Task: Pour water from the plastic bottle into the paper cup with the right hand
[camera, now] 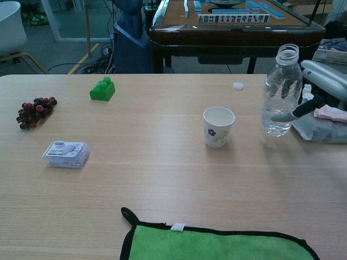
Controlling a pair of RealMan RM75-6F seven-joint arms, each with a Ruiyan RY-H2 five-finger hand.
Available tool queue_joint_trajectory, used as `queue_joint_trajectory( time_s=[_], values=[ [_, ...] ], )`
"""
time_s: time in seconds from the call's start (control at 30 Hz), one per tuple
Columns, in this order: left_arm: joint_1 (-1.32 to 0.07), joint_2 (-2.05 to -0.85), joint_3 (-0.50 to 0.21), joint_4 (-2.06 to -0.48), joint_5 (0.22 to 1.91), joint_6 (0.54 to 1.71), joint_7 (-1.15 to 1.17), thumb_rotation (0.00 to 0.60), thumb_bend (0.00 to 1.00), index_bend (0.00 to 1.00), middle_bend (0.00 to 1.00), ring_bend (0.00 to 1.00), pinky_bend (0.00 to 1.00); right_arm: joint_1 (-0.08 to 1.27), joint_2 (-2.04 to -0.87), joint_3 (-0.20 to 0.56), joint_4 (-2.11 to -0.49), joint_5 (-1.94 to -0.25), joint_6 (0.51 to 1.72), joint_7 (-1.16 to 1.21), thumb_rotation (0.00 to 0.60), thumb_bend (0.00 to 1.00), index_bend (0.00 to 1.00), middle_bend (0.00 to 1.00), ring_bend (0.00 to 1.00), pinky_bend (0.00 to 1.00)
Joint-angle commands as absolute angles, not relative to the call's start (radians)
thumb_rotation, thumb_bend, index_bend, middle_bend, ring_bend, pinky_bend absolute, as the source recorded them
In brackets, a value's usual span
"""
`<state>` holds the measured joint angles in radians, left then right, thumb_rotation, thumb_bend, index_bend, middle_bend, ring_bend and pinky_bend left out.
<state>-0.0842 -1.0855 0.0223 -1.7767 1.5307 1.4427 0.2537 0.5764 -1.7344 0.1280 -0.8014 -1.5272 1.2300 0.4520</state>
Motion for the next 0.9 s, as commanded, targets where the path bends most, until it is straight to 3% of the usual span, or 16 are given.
queue_joint_trajectory(
  time_s=[0.03,0.43,0.9],
  values=[
    [-0.084,-1.084,0.022,-1.777,1.530,1.443,0.251,0.600,0.21,0.44,0.38,0.38,0.52,0.617,-1.692,0.154,-0.852,-1.488,1.153,0.302,0.600,0.14,0.58,0.60,0.53,0.62],
    [-0.083,-1.075,0.019,-1.780,1.532,1.449,0.234,0.600,0.21,0.44,0.38,0.38,0.52,0.688,-1.648,0.194,-0.923,-1.415,1.046,-0.054,0.600,0.16,0.60,0.61,0.54,0.62],
    [-0.074,-1.057,0.013,-1.792,1.538,1.473,0.217,0.600,0.21,0.44,0.38,0.38,0.52,0.734,-1.642,0.202,-0.957,-1.367,1.007,-0.340,0.600,0.16,0.60,0.62,0.54,0.63]
  ],
)
